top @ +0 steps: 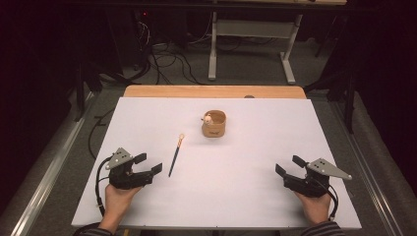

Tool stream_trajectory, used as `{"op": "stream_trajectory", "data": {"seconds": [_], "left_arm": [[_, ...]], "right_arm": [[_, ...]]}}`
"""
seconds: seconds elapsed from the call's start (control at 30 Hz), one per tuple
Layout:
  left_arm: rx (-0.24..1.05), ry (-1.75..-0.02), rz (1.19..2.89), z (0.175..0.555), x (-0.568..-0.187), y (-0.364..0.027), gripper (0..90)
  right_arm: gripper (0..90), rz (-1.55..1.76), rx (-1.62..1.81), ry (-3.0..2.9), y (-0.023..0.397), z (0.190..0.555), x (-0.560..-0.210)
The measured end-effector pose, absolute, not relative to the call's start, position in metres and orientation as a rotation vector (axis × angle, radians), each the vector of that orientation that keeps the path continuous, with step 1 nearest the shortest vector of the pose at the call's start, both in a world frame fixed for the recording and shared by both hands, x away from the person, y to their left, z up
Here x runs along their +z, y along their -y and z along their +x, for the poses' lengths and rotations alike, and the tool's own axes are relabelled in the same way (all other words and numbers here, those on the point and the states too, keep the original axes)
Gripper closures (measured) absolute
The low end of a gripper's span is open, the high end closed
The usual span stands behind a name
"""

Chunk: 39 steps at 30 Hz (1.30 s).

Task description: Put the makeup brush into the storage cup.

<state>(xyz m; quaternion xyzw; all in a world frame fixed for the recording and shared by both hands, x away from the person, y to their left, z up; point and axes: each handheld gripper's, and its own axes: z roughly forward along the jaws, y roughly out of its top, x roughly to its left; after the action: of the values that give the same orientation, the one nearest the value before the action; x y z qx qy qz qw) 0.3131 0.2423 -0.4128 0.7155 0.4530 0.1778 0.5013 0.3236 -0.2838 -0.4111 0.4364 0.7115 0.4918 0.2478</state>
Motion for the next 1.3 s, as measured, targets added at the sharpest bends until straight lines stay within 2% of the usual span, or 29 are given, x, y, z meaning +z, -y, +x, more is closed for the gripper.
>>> {"op": "stream_trajectory", "data": {"seconds": [1.3], "left_arm": [[0.39, -1.07, 1.691, 0.3089, -0.4069, -0.2382, 21.3]], "right_arm": [[26.1, 1.182, 1.352, -1.94, 0.2859, 0.3236, -0.4104]]}}
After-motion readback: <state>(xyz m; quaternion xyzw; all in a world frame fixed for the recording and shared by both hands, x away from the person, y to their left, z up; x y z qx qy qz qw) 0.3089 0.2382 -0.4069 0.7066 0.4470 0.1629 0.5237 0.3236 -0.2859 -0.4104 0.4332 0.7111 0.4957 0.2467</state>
